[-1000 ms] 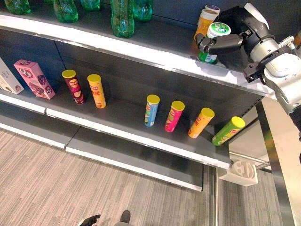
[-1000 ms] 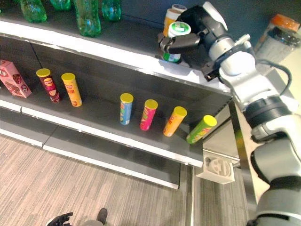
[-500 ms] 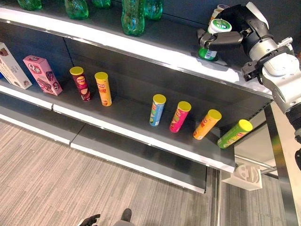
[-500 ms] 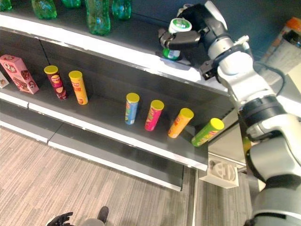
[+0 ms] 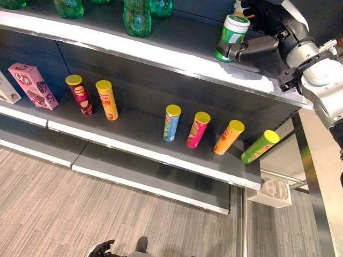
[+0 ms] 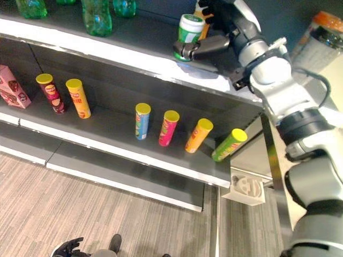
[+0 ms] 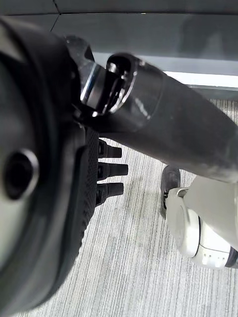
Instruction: Put the goods on the table back onto the shelves and tidy them up.
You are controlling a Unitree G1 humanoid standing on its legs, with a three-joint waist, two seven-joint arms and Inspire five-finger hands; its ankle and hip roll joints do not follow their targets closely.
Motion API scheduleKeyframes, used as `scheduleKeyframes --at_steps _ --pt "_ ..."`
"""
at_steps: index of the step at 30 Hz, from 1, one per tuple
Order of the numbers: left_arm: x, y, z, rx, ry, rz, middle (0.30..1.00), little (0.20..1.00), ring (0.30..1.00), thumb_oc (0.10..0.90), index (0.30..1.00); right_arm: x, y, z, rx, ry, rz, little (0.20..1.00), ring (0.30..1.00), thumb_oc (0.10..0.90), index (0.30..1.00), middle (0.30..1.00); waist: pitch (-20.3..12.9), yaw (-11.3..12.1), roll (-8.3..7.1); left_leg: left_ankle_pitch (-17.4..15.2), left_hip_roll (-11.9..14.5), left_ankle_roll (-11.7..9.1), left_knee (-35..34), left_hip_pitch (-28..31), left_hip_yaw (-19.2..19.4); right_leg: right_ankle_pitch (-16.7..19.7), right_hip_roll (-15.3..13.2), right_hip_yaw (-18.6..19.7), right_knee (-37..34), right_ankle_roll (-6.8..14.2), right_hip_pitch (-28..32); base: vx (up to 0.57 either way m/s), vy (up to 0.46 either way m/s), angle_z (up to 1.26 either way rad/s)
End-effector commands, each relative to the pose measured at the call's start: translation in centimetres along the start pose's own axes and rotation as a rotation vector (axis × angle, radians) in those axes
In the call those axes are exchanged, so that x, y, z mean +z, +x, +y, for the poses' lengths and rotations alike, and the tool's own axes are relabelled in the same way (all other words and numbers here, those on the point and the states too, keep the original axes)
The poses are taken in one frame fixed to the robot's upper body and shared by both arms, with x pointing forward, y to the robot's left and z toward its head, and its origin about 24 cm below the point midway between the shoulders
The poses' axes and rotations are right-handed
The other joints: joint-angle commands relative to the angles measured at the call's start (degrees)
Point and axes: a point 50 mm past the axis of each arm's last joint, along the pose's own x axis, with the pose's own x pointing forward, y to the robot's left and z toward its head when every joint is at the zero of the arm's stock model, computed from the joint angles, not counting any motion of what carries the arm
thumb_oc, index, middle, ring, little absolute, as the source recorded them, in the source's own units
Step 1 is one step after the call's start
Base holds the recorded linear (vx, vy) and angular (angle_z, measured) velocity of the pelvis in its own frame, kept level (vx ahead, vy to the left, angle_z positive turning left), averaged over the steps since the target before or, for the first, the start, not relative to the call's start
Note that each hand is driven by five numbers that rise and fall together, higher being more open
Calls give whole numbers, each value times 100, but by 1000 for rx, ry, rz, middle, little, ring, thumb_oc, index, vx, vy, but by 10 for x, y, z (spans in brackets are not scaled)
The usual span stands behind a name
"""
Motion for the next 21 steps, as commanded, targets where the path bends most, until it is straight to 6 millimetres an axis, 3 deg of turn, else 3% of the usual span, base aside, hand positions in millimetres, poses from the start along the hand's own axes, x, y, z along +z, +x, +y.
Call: scheduleKeyframes --at_steps 1,5,9,12,18,21 --pt "5 0 12 27 104 -31 900 900 900 800 900 93 -8 -73 -271 30 -394 900 900 800 900 900 -215 109 -197 -723 52 -92 23 409 531 121 -346 82 88 533 344 0 0 0" --pt "4 0 11 24 108 -30 900 900 900 800 900 120 -31 -86 -309 52 -556 900 900 800 900 900 -280 -1 -193 -781 49 -77 23 444 616 141 -360 155 70 563 308 11 29 -12" --pt "6 0 12 24 111 -44 900 900 900 800 900 131 -44 -98 -350 53 -624 900 900 800 900 900 -333 -88 -191 -824 43 -72 23 475 682 153 -365 204 65 584 294 6 39 -17" --pt "12 1 9 21 119 -62 900 900 900 800 900 139 -72 -106 -404 7 -711 900 900 800 900 900 -343 -366 -88 -891 2 -23 23 510 820 262 -412 404 74 641 179 -5 101 -20" --pt "18 1 11 6 168 -89 900 900 900 800 900 128 -101 -101 -423 -15 -735 900 900 800 900 900 -267 -625 -58 -909 -46 82 23 441 1036 592 -488 734 221 730 -151 -34 96 -33" --pt "31 0 18 -5 227 -135 900 900 900 800 900 117 -106 -101 -430 -36 -678 900 900 800 900 900 -93 -917 -118 -880 75 91 23 401 1483 1145 -466 1014 208 797 -526 -133 75 -69"
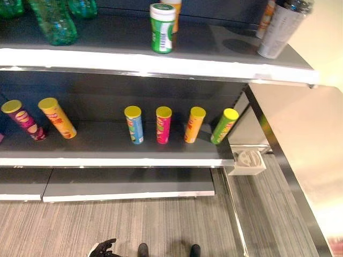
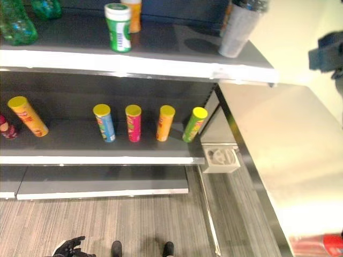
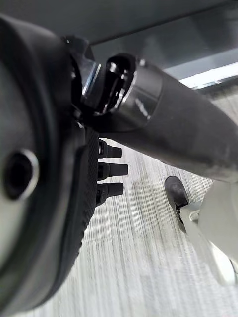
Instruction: Put the goods on the table back onto the shelves and tidy them up.
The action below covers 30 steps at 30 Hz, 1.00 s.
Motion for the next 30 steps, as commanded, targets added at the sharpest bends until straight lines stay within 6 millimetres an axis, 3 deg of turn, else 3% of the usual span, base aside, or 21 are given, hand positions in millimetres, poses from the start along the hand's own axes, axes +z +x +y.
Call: scheduleKeyframes --at_steps 1,5,7,10,12,13,15,18,21,30 --pt "20 0 25 18 136 -92 900 900 900 800 900 34 22 -37 -155 -80 -144 900 900 800 900 900 -37 200 -174 -695 245 -167 26 231 514 734 -340 34 149 688 -84 -151 2 -94" --pt "27 0 39 46 157 -109 900 900 900 800 900 36 19 -36 -145 -91 -147 900 900 800 900 900 -26 186 -170 -630 462 -222 26 216 921 893 -379 -258 82 688 -236 -81 -14 -116" --pt "34 -1 45 60 149 -132 900 900 900 800 900 37 19 -36 -146 -96 -150 900 900 800 900 900 -22 230 -103 -597 608 -221 26 201 1180 693 -458 -645 124 688 -86 -126 9 -102" --pt "39 -3 55 82 142 -154 900 900 900 800 900 33 22 -37 -157 -122 -124 900 900 800 900 900 -134 364 -120 -591 766 -208 26 101 1565 360 -617 -837 641 688 210 -208 17 -69" --pt "36 -6 62 98 127 -147 900 900 900 800 900 22 24 -38 -171 -148 -70 900 900 800 900 900 -288 522 -250 -438 883 -248 38 -79 2038 427 -716 -1338 874 688 443 -205 -92 -161" --pt "36 -6 62 99 126 -147 900 900 900 800 900 22 24 -38 -170 -147 -70 900 900 800 900 900 -290 521 -250 -438 883 -249 38 -78 2041 429 -716 -1335 871 688 442 -187 -124 -205" --pt "32 -8 64 104 113 -137 900 900 900 800 900 7 18 -43 -172 -176 21 900 900 800 900 900 -448 584 -467 -365 831 -276 59 -96 2306 460 -575 -1633 404 688 711 -90 -182 -84" --pt "28 -6 58 96 105 -122 900 900 900 800 900 -4 7 -41 -160 -150 71 900 900 800 900 900 -451 625 -418 -248 951 -390 70 -6 2433 -92 -359 -1653 39 688 769 -18 -131 -45" --pt "25 -5 55 97 81 -109 900 900 900 800 900 -13 -3 -40 -146 -135 116 900 900 800 900 900 -431 567 -354 -112 1075 -492 75 67 2491 -322 -228 -1614 35 622 752 -10 -137 -41" --pt "25 -3 41 58 97 -102 900 900 900 800 900 -43 -56 -36 -124 -49 310 900 900 800 900 900 -269 334 -60 492 1680 -875 108 -1 2320 -1003 417 -1381 35 168 811 -42 -193 6"
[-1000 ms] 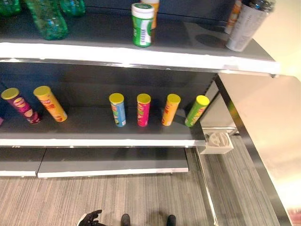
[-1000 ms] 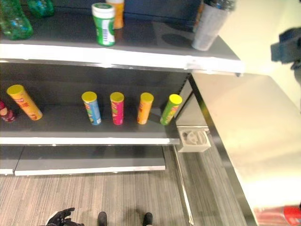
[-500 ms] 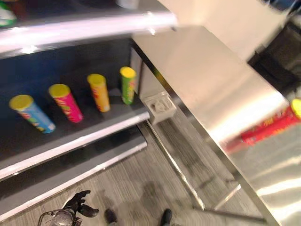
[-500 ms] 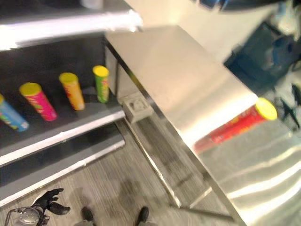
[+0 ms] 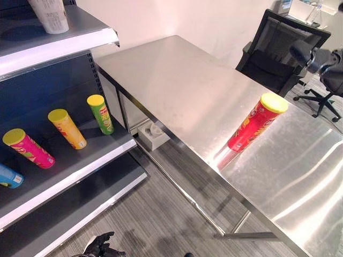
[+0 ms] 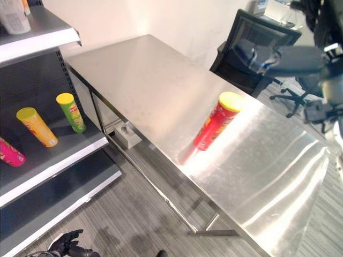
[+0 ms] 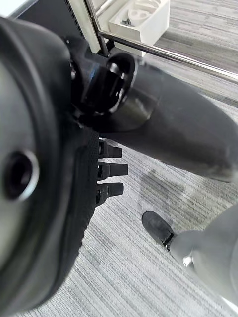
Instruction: Put the goods on the table back onto the shelves and tidy them up.
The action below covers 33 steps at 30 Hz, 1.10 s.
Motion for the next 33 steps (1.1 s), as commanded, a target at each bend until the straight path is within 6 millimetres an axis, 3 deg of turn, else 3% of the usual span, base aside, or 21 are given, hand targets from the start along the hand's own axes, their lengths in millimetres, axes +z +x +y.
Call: scheduleKeyframes --at_steps 1,2,4,7,8,9,18,33 --pt "19 2 22 39 69 -64 900 900 900 800 900 34 10 -27 -112 55 -180 900 900 800 900 900 -98 163 -216 122 264 -502 -185 -188 -45 -433 -223 398 37 679 260 -16 -163 14" --pt "20 2 21 35 73 -64 900 900 900 800 900 30 7 -24 -98 58 -161 900 900 800 900 900 -82 164 -203 150 307 -521 -176 -197 -69 -477 -171 420 37 644 269 -16 -155 14" --pt "24 3 20 35 63 -83 900 900 900 800 900 25 6 -12 -35 65 -135 900 900 800 900 900 98 307 -214 83 288 -540 103 -382 -573 -526 -120 540 37 543 264 -62 -147 5" --pt "27 3 18 38 12 -102 900 900 900 800 900 25 16 4 37 92 -136 900 900 800 900 900 311 585 -251 -236 -198 -369 291 -862 -2095 -394 -161 656 37 514 161 -121 -40 -34" --pt "27 4 14 28 -3 -105 900 900 900 800 900 23 18 7 47 108 -131 900 900 800 900 900 311 611 -232 -259 -322 -358 226 -886 -2413 -344 -170 726 37 514 145 58 58 -68" --pt "26 4 10 10 -4 -98 900 900 900 800 900 17 18 10 56 127 -104 900 900 800 900 900 237 593 -188 -287 -404 -336 4 -710 -2488 -309 -179 757 37 524 133 84 97 -63" --pt "6 2 3 -12 19 -27 900 900 900 800 900 -5 10 25 113 109 -3 900 900 800 900 900 41 498 -101 -352 -551 -252 -273 -209 -2058 -235 -344 871 37 605 178 69 98 -21" --pt "5 1 -1 -31 40 -31 900 900 900 800 900 -22 -5 19 164 7 113 900 900 800 900 900 3 402 -137 -554 -733 -121 -273 -128 -1856 -91 -576 990 37 764 106 29 53 -7"
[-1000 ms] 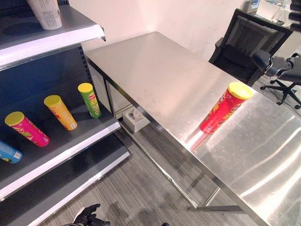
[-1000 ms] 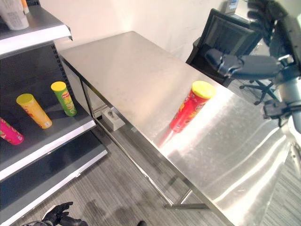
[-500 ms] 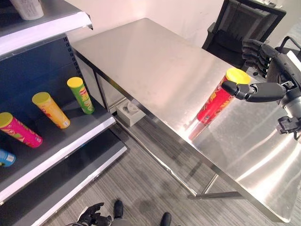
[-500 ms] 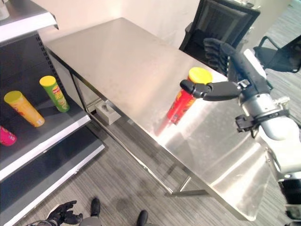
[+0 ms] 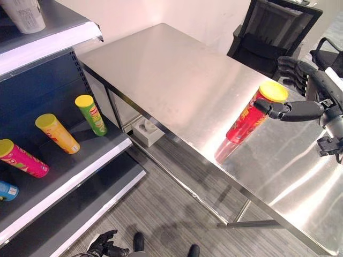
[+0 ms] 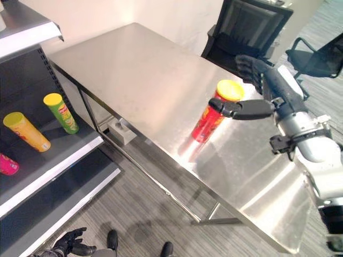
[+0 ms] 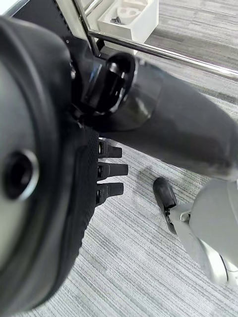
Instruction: Put the goods on the table back onto the shelves and tidy them up.
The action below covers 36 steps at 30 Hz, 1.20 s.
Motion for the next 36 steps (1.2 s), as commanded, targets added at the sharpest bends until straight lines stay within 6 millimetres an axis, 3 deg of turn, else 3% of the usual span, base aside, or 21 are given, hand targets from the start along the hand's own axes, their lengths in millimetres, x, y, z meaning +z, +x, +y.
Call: scheduleKeyframes --at_steps 1,7,16,35,36 --pt "1 -1 8 -11 80 -18 900 900 900 800 900 37 7 -27 -59 -79 -143 900 900 800 900 900 -472 75 -113 -415 122 -129 19 61 274 -197 -208 -104 41 518 66 13 22 -4" --pt "2 0 7 -15 84 -20 900 900 900 800 900 28 5 -20 -21 -78 -102 900 900 800 900 900 -456 60 -128 -428 108 -113 19 64 299 -166 -237 -103 41 540 45 18 18 -5" --pt "4 0 3 -21 80 -24 900 900 900 800 900 15 10 -19 -121 -2 -92 900 900 800 900 900 -452 160 -125 -452 91 -91 19 68 220 -203 -256 -206 41 535 99 12 -1 1" --pt "2 -1 6 -6 78 -17 900 900 900 800 900 16 28 -21 -120 -59 -62 900 900 800 900 900 -420 401 -237 -420 55 -98 19 -15 34 -234 -258 -401 41 526 162 9 -2 4" --pt "1 -1 6 -5 79 -17 900 900 900 800 900 16 29 -19 -104 -64 -59 789 789 726 789 789 -414 414 -251 -420 50 -100 19 -18 25 -237 -254 -407 41 524 163 9 -10 4"
